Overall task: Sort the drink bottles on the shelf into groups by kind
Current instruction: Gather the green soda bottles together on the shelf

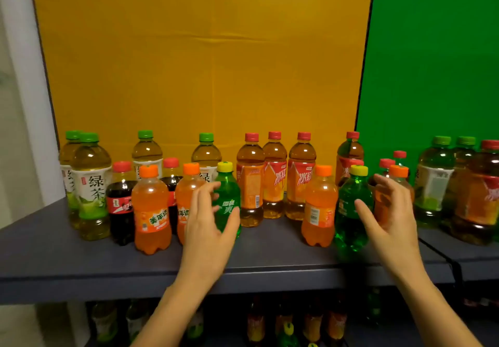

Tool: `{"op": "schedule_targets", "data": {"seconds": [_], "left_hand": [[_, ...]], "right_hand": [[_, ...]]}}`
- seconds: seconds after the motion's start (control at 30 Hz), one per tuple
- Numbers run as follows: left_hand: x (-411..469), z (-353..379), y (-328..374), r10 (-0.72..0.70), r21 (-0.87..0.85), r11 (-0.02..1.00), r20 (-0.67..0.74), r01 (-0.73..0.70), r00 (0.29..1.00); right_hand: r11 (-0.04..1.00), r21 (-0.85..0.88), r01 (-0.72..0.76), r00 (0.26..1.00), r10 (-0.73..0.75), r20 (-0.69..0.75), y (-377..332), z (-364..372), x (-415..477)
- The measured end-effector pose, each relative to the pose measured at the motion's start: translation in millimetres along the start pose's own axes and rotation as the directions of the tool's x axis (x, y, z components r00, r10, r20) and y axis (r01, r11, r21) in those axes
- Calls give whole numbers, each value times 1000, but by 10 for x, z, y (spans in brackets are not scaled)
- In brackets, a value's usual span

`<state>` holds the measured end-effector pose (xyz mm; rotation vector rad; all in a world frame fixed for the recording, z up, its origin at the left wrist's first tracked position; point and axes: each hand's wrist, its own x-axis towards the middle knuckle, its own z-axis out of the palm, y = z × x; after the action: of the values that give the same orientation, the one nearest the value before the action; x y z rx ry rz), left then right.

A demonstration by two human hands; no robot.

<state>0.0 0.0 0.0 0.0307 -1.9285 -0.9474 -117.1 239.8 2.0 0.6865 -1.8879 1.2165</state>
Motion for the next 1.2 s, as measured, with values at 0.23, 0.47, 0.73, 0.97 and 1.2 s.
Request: {"op": "schedule_targets", "data": {"seconds": [0.23, 0.47, 0.73, 0.97, 1.2], "left_hand": [[356, 367, -92, -61, 233, 970, -37, 67, 997], [398, 569, -213, -89, 408, 905, -94, 120, 992], [313, 543, -362, 68, 135, 989, -112, -53, 991], [247, 588, -461, -177, -217, 964, -84, 156, 981], [207, 498, -215, -135, -440, 890, -4, 119, 991]], "right_hand": [[993, 31, -113, 994, 113, -10, 258, 175, 88], [975, 93, -203, 979, 202, 19, 365, 304, 14], [943, 101, -317, 948, 319, -2, 421, 371, -75], [914, 103, -392, 919, 393, 4, 394, 346, -107], [867, 313, -387, 913, 409, -4, 155, 84, -291]]}}
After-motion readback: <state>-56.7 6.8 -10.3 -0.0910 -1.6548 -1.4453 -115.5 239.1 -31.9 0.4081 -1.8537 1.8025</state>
